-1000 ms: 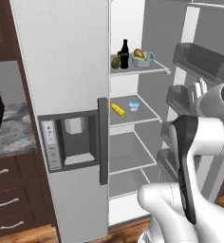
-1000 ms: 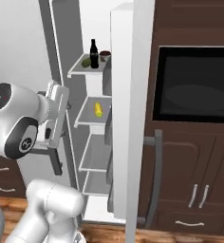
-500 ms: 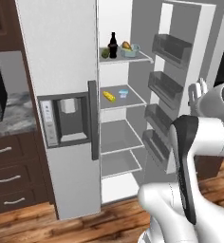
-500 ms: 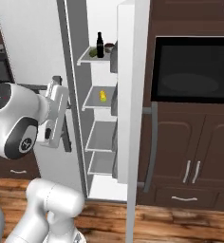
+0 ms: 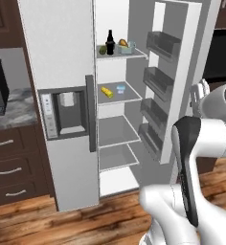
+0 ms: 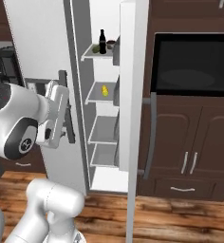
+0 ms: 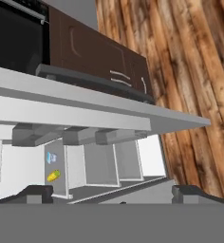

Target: Place the tupperware on the top shelf of the fridge. Make space for the tupperware among the existing items by rearranging them on the shelves if needed. Close the fridge door when finished.

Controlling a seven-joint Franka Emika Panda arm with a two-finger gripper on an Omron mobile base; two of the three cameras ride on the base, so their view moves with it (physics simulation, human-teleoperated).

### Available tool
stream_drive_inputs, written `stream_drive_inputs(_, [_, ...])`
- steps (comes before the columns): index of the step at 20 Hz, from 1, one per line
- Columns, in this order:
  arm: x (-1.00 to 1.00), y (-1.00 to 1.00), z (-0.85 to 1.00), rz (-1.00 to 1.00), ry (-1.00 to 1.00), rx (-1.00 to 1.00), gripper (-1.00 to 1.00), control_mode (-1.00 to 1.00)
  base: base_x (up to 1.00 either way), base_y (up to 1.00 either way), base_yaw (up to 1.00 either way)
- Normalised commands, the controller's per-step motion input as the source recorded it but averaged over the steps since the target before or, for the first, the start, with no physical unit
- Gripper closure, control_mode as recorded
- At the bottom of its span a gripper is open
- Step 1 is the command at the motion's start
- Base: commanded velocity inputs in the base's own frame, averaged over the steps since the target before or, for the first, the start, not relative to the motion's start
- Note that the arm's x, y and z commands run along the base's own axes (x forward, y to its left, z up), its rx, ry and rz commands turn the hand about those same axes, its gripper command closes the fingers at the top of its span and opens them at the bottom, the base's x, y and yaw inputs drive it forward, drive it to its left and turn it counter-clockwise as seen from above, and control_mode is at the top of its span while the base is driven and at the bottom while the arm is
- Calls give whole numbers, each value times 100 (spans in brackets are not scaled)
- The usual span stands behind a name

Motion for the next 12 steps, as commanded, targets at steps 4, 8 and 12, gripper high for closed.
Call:
stream_drive_inputs(4, [0,0,0,0,0,0,-100,100,-1,-28,14])
stream_drive_inputs(8, [0,0,0,0,0,0,-100,100,-6,-23,22])
stream_drive_inputs(12, [0,0,0,0,0,0,-100,100,-37,-19,12])
